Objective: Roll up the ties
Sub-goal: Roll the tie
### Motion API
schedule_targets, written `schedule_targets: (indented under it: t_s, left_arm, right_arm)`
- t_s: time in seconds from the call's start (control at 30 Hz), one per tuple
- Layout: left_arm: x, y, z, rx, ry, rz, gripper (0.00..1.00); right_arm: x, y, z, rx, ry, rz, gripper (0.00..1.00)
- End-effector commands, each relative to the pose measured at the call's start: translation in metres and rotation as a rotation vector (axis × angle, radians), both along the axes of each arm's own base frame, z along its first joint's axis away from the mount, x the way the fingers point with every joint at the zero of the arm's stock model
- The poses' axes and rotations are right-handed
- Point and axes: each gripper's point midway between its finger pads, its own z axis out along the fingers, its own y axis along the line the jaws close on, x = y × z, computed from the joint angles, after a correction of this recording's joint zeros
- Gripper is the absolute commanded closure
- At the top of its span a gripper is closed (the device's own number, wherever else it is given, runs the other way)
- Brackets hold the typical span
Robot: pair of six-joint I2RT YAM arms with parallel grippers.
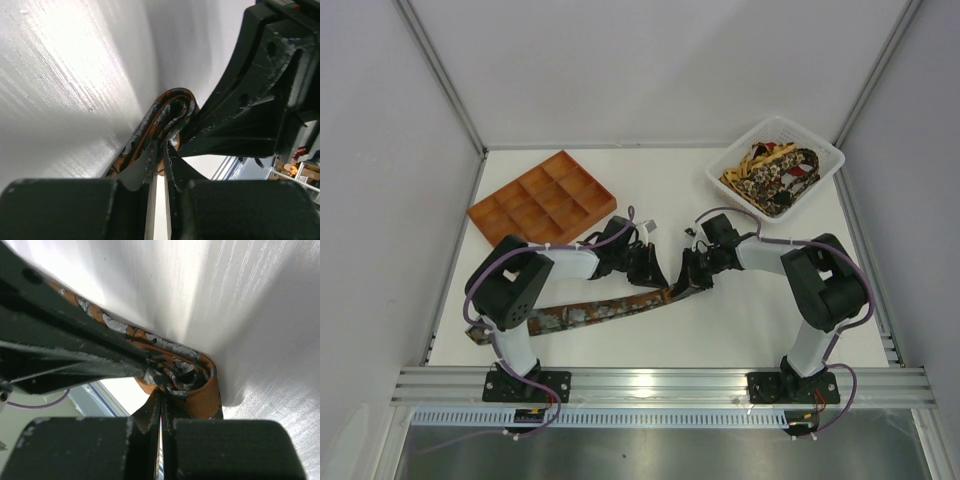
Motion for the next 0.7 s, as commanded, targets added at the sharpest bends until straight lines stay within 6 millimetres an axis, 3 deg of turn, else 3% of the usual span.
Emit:
schedule_targets:
  t_s: [0.0, 0.07, 0.23, 0.47, 0.67]
  left_arm:
    - [0.009, -0.001, 0.035, -0.049, -0.094, 0.003, 0.85]
    - [0.004, -0.004, 0.043, -0.071, -0.105, -0.006, 0.84]
    - [-0.007, -0.006, 0.044, -0.098, -0.091, 0.011, 0.85]
    - [-0.012, -0.012, 0.023, -0.105, -0.028, -0.002, 0.86]
    - [-0.012, -0.009, -0.004, -0.051, -0.001, 0.001, 0.87]
  right_arm:
    - [0.008, 0.002, -0.004, 0.005, -0.007, -0.037, 1.0]
    - [0.009, 0.003, -0.004, 0.005, -0.005, -0.056, 1.0]
    - [0.008, 0.003, -0.001, 0.005, -0.001, -0.069, 1.0]
    - [0.01, 0.003, 0.003, -0.003, -0.003, -0.069, 1.0]
    - [0.013, 0.0, 0.022, -0.012, -0.039, -0.06, 0.98]
